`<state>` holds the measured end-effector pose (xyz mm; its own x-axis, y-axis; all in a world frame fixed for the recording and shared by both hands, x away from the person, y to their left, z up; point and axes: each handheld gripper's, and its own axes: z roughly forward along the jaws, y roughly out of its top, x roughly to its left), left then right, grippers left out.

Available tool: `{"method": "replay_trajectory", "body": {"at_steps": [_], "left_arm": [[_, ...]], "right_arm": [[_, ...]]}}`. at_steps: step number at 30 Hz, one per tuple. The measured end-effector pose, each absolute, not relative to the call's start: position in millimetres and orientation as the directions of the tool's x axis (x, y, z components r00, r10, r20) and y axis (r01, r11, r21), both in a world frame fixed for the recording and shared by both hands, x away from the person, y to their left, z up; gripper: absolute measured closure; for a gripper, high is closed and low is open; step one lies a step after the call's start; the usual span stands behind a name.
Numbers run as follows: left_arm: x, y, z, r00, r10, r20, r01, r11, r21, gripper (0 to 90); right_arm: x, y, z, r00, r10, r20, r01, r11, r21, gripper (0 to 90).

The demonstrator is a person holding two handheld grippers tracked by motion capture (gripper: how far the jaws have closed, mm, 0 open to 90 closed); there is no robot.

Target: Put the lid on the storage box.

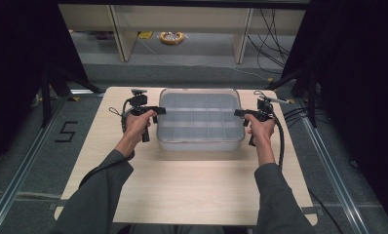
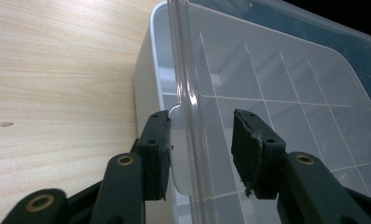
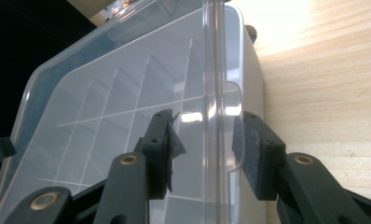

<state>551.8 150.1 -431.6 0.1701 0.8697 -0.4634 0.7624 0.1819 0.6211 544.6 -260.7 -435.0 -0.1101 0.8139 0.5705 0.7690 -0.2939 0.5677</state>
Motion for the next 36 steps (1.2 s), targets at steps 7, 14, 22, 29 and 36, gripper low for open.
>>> {"method": "replay_trajectory", "body": {"at_steps": [7, 14, 22, 29, 36], "left_arm": [[552.6, 147.1, -433.4, 0.169, 0.871, -0.462, 0.764, 0.180, 0.619, 56.3], [552.5, 147.7, -433.8, 0.167, 0.876, -0.452, 0.761, 0.176, 0.624, 57.2], [552.0, 147.1, -435.4, 0.185, 0.895, -0.405, 0.758, 0.132, 0.639, 55.6], [553.2, 153.1, -434.0, 0.183, 0.895, -0.406, 0.757, 0.135, 0.640, 54.9], [553.9, 154.7, -440.6, 0.166, 0.871, -0.463, 0.797, 0.159, 0.583, 50.8]], "right_arm": [[546.3, -258.5, -432.8, -0.105, 0.850, 0.516, 0.776, -0.255, 0.577, 55.8], [548.3, -257.5, -437.7, -0.112, 0.875, 0.471, 0.780, -0.217, 0.587, 55.7], [547.9, -254.4, -436.9, -0.103, 0.875, 0.473, 0.791, -0.217, 0.573, 55.1], [548.3, -250.8, -437.7, -0.116, 0.886, 0.449, 0.784, -0.196, 0.589, 53.6], [548.9, -249.7, -436.0, -0.139, 0.903, 0.406, 0.784, -0.150, 0.602, 51.5]]}}
